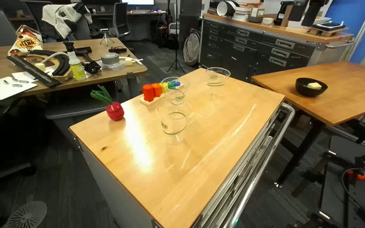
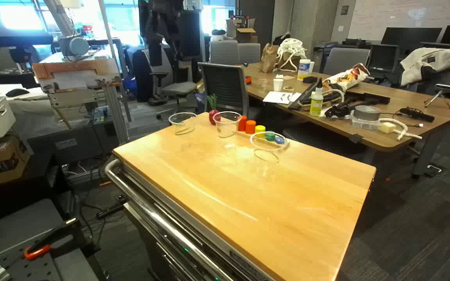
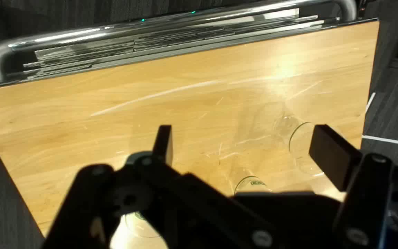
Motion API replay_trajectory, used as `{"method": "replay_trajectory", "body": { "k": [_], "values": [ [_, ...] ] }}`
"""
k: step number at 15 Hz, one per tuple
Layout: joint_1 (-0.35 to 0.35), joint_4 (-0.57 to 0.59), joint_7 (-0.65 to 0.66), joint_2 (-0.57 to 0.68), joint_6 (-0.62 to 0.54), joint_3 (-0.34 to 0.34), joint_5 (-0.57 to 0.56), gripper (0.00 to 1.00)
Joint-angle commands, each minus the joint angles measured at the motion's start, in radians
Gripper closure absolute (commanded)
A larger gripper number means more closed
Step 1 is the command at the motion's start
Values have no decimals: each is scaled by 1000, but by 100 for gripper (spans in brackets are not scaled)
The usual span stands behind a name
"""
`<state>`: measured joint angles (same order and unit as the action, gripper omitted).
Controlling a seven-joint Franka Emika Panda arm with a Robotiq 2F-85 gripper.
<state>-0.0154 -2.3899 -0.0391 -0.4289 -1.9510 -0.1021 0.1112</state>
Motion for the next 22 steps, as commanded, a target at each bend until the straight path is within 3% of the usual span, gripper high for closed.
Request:
{"method": "replay_trajectory", "body": {
  "k": [1,9,22],
  "values": [
    [-12,5,-4,1,3,10,4,0],
    [-17,28,4,19,-16,12,-6,0],
    [-73,375,11,483,-81,-14,-29,0]
  ]
}}
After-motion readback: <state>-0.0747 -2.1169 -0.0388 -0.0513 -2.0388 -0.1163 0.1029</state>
